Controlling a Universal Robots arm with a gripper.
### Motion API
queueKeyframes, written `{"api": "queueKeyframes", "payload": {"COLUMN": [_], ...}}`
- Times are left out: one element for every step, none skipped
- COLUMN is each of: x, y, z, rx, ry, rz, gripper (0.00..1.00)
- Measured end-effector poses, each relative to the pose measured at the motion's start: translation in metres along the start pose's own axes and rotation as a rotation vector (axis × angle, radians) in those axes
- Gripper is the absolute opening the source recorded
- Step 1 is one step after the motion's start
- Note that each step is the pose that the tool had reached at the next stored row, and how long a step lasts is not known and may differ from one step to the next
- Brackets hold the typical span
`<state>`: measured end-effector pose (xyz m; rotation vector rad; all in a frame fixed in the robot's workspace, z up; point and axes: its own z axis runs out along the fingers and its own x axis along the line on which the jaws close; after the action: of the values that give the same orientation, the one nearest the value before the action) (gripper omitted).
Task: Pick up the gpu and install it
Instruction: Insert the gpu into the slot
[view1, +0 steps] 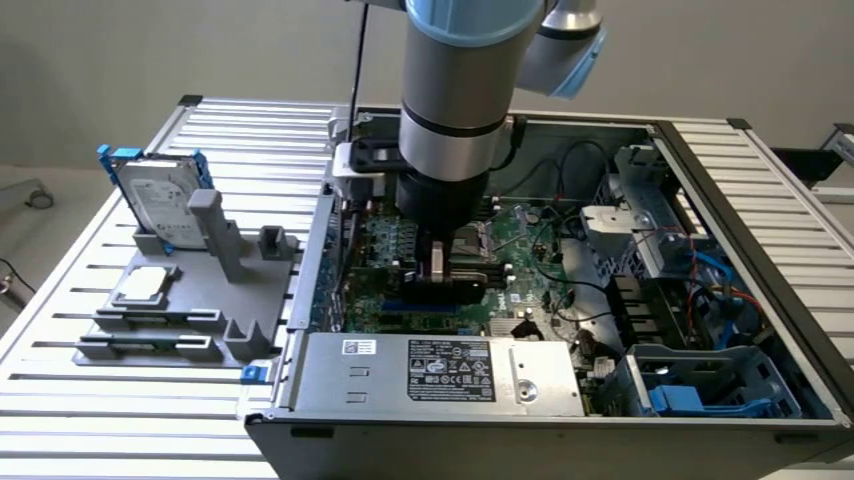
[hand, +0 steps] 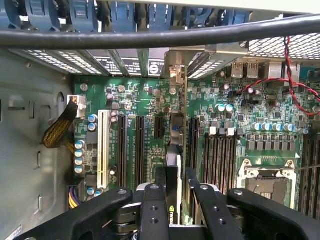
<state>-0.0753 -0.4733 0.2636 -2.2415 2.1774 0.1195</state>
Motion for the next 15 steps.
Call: {"api": "queueKeyframes", "payload": {"x": [0.0000, 0.0001, 0.0001, 0.0001, 0.0001, 0.0001, 0.0001, 0.0001, 0.0001, 0.0001, 0.0001, 0.0001, 0.0001, 0.0001, 0.0001], "y": [-0.0003, -0.0006, -0.0009, -0.0012, -0.0017, -0.0021, -0.0023, -0.0024, -0.0025, -0.0026, -0.0027, -0.0027, -0.0027, -0.0027, -0.0027], "z": [0.0001, 0.0001, 0.0002, 0.0002, 0.0002, 0.0002, 0.0002, 0.0001, 0.0001, 0.0002, 0.0002, 0.0002, 0.0002, 0.0003, 0.0003], "rx": [-0.0002, -0.0005, -0.0009, -0.0013, -0.0018, -0.0024, -0.0028, -0.0032, -0.0035, -0.0038, -0.0038, -0.0039, -0.0041, -0.0045, -0.0060], "ry": [-0.0001, -0.0002, -0.0002, -0.0003, -0.0004, -0.0004, -0.0005, -0.0004, -0.0006, -0.0008, -0.0011, -0.0014, -0.0016, -0.0021, -0.0021], "rz": [0.000, 0.000, 0.001, 0.001, 0.001, 0.002, 0.004, 0.007, 0.011, 0.015, 0.021, 0.026, 0.032, 0.036, 0.039], "gripper": [0.26, 0.26, 0.26, 0.26, 0.26, 0.26, 0.26, 0.26, 0.26, 0.26, 0.26, 0.26, 0.26, 0.26, 0.26]}}
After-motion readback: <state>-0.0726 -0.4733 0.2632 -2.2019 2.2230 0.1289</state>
